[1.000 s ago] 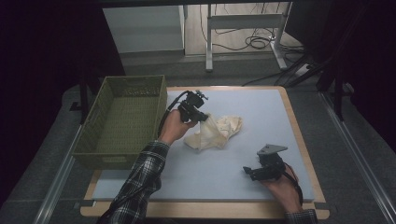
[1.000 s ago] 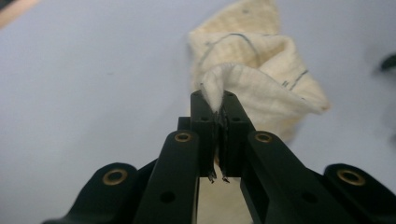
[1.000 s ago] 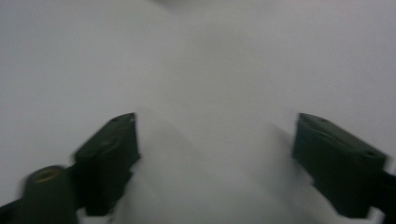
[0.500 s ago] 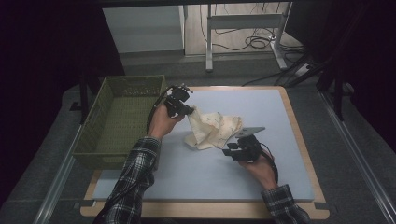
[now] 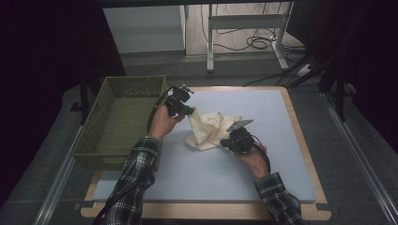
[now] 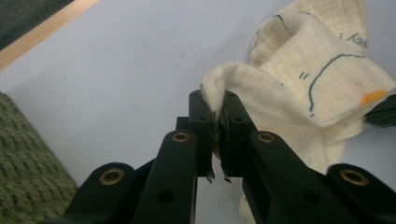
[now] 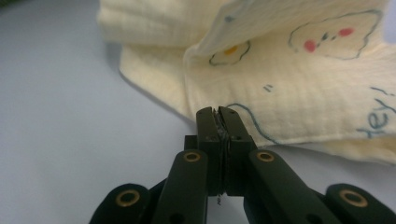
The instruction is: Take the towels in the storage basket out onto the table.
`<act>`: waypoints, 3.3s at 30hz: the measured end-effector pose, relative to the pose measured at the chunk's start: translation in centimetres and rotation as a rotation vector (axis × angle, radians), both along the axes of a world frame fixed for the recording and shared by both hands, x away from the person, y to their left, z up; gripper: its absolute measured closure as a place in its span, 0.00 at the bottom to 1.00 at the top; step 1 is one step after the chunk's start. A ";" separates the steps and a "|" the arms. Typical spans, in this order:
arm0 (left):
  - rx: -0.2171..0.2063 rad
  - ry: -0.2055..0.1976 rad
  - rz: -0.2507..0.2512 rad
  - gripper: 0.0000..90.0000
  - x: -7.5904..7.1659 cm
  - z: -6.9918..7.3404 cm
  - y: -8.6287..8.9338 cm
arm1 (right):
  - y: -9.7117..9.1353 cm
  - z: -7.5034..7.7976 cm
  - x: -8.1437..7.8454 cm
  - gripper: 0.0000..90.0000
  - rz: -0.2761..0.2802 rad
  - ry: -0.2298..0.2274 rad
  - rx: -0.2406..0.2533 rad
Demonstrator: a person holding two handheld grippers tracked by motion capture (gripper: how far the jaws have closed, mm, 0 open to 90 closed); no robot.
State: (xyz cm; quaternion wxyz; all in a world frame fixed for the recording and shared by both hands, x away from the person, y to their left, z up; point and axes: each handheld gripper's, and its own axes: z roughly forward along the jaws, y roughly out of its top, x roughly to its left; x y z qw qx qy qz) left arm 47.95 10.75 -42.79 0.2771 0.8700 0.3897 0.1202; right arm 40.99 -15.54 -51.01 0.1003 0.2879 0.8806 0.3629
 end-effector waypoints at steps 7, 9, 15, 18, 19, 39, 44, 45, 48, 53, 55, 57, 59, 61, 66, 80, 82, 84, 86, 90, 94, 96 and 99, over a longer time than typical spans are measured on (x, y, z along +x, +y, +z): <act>0.028 -0.021 0.078 0.94 1.4 0.9 1.0 | -2.2 4.9 2.1 0.98 -0.060 -0.054 0.049; 0.032 -0.024 0.115 0.93 2.0 1.1 1.4 | -2.7 6.3 3.1 0.98 -0.086 -0.075 0.056; 0.040 -0.036 0.215 0.65 2.8 0.9 2.1 | -3.8 8.9 6.6 0.82 -0.180 -0.096 0.101; 0.032 -0.037 0.187 0.60 2.2 1.0 1.8 | -4.1 8.5 6.6 0.82 -0.153 -0.067 0.103; 0.029 -0.036 0.173 0.59 1.9 1.0 1.6 | -4.2 8.3 6.4 0.82 -0.149 -0.061 0.096; -0.079 0.000 -0.018 0.51 -2.7 -1.4 -3.9 | -2.6 -0.9 3.9 0.67 -0.013 0.037 -0.002; -0.095 0.004 -0.050 0.50 -4.0 -2.3 -4.6 | -2.1 -1.4 3.7 0.81 -0.045 -0.036 -0.028; -0.104 0.009 -0.054 0.50 -4.3 -2.6 -4.6 | -2.1 -1.4 3.7 0.92 -0.058 -0.034 -0.028; -0.113 0.015 -0.070 0.49 -5.0 -3.2 -4.9 | -2.2 -1.4 3.7 0.98 -0.076 -0.017 -0.008; -0.118 0.017 -0.093 0.48 -6.2 -4.1 -5.1 | -3.0 -0.6 2.9 0.99 -0.070 -0.001 -0.016; -0.120 0.018 -0.100 0.48 -6.6 -4.4 -5.2 | -3.7 0.0 2.4 0.99 -0.080 -0.003 -0.012; -0.119 0.016 -0.104 0.48 -7.0 -4.8 -5.2 | -4.6 0.5 1.9 0.99 -0.082 0.001 0.003; -0.125 0.021 -0.108 0.48 -7.4 -5.2 -5.1 | -5.6 1.1 1.4 0.99 -0.097 0.004 -0.003; -0.127 0.024 -0.112 0.48 -7.7 -5.6 -5.0 | -6.7 1.5 1.0 0.99 -0.102 0.007 -0.008; -0.127 0.027 -0.106 0.48 -8.3 -6.7 -4.5 | -9.8 1.5 0.5 0.98 -0.152 0.037 -0.046; -0.158 0.019 -0.070 0.49 -9.9 -8.1 -2.6 | -11.1 2.2 -2.6 0.75 -0.123 0.031 0.031; -0.159 0.019 -0.071 0.49 -10.1 -8.3 -2.5 | -10.7 1.3 -2.5 0.74 -0.110 0.039 0.024; -0.163 0.022 -0.073 0.49 -10.3 -8.5 -2.5 | -10.2 0.5 -2.2 0.74 -0.103 0.045 0.028; -0.164 0.020 -0.072 0.49 -10.4 -8.7 -2.5 | -9.5 -0.2 -1.9 0.70 -0.096 0.027 0.008; -0.178 0.024 -0.072 0.48 -10.7 -9.1 -2.2 | -8.2 -1.0 -2.0 0.80 -0.089 -0.059 -0.074; -0.183 0.024 -0.071 0.48 -10.8 -9.2 -2.2 | -8.1 -0.9 -2.5 0.99 -0.091 -0.053 -0.078; -0.188 0.020 -0.079 0.48 -11.0 -9.1 -2.1 | -8.3 -0.7 -2.7 0.99 -0.094 -0.035 -0.083; -0.199 0.014 -0.086 0.48 -11.3 -8.9 -2.0 | -8.9 -0.6 -3.4 0.99 -0.094 -0.026 -0.081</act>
